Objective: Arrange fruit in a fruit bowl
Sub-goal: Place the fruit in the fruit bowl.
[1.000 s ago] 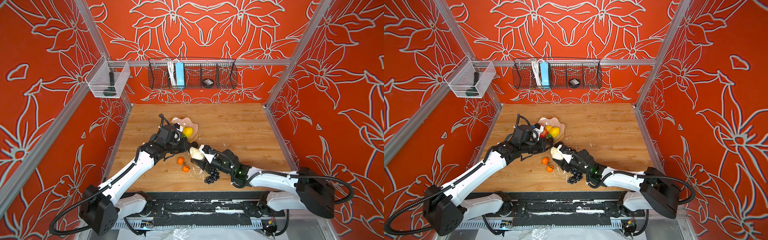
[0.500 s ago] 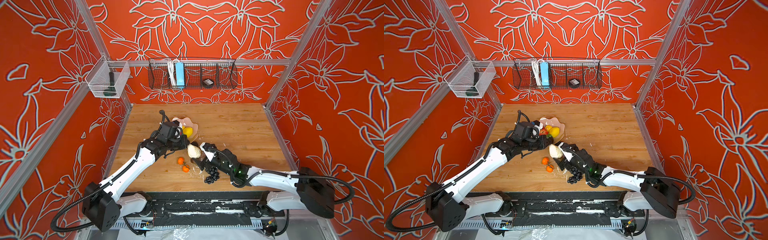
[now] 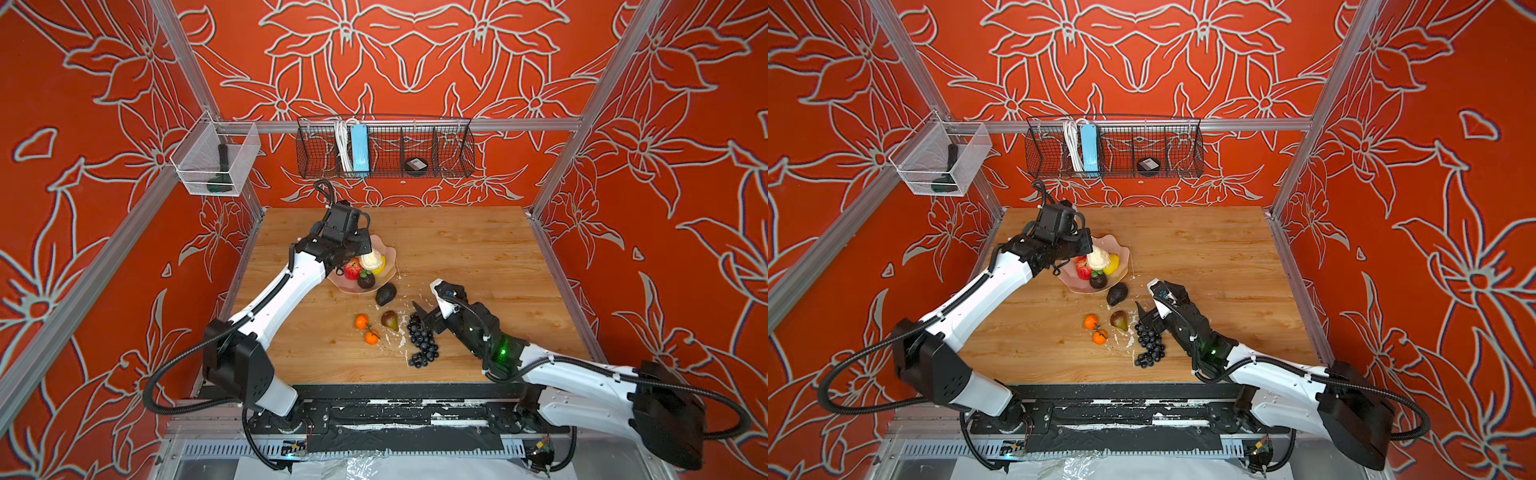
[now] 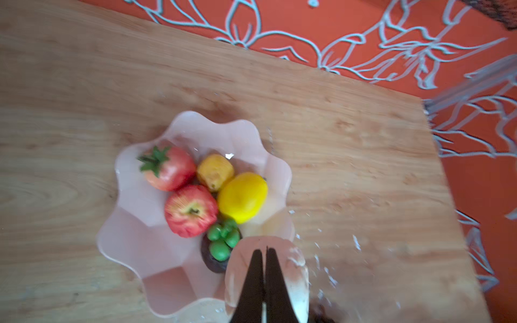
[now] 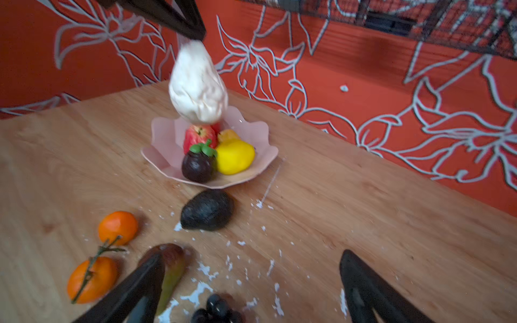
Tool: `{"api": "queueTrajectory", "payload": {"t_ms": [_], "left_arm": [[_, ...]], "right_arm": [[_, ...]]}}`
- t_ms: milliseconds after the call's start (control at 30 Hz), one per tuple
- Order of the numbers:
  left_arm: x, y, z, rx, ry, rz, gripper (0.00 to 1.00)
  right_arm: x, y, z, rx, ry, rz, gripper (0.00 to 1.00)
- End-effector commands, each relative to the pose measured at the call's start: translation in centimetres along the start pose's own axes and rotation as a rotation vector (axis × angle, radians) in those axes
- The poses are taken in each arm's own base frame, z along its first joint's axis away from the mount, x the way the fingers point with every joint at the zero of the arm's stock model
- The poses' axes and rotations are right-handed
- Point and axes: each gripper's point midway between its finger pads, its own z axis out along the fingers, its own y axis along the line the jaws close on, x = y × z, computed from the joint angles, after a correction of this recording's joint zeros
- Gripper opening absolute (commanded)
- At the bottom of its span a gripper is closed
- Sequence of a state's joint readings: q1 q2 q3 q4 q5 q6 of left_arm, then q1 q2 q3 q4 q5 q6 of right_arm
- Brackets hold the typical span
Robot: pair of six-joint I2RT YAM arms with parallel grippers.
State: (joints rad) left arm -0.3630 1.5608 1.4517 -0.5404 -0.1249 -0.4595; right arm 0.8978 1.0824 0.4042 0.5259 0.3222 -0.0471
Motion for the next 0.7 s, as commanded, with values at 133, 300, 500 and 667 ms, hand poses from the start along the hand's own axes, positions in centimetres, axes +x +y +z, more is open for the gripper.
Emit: {"api": "queueTrajectory", "payload": {"t_ms": [133,300,500,667], "left_arm": [[-0.8,7.6,1.2,-0.284,-0.004,0.008,0.00],[0.0,11.3,2.1,-0.378,0.042,-0.056,0.00],[2.2,12.8,4.3,-0.326,0.125,-0.157,0.00],[2.7,13.3,5.0,-0.323,0.143,-0.175,0.00]], "right_arm": [[-0.5,-1.1,0.2,0.060,-0.015,0.043,0.98],[-0.3,-1.1,0.3,0.059,-0.007,0.047,0.98],[-0.3,-1.0,0.3,0.053,-0.014,0.052,0.98],[-0.1,-0.8,0.6,0.052,-0.003,0.049,0.98]]}}
